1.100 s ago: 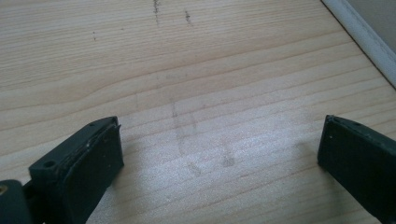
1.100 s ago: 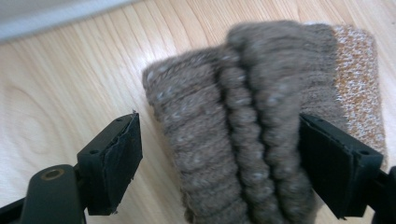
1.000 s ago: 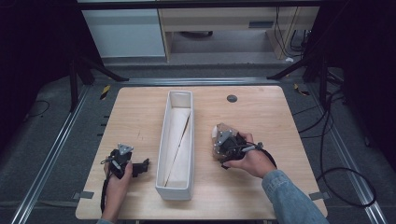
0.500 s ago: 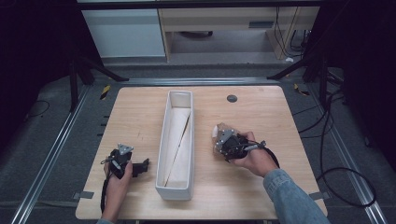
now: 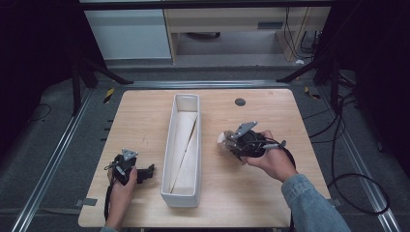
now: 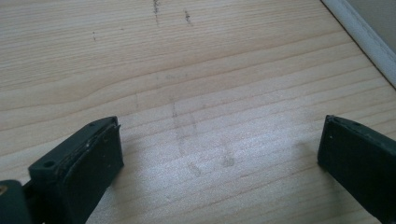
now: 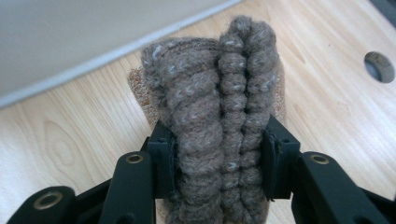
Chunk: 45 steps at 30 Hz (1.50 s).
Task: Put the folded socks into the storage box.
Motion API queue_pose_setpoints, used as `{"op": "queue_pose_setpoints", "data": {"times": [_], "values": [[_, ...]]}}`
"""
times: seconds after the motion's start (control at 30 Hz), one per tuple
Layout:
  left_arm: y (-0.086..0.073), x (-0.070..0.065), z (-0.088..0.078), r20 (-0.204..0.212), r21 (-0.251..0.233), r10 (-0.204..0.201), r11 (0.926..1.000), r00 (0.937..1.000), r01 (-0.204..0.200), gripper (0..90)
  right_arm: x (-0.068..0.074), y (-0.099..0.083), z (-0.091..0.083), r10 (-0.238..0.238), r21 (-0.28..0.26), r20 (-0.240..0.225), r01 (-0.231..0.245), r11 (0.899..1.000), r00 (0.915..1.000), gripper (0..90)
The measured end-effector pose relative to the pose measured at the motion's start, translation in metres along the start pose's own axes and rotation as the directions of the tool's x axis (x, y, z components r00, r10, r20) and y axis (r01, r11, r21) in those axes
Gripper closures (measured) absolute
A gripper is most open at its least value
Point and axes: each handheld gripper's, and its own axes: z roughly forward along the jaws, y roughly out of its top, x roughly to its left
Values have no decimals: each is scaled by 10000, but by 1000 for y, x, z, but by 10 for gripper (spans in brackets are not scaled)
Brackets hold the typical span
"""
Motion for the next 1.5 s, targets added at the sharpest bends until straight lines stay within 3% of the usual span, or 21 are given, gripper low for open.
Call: {"op": "queue_pose_setpoints", "data": {"times": [0.2,0.63,1.2,1.5], "values": [[0,0,0,2,2,4,10000,10000,-4,0,3,11,-18,241,-381,-156,-247,9990,9996,560],[0,0,0,-4,-19,-16,10000,10000,16,0,14,55,-57,-90,-797,-419,56,9968,9991,557],[0,0,0,-25,-41,11,10000,10000,-11,0,23,89,-81,-292,-1084,-491,237,9938,9984,559],[0,0,0,-24,-38,10,10000,10000,-10,0,35,107,-80,-520,-1181,-735,431,9921,9959,559]]}}
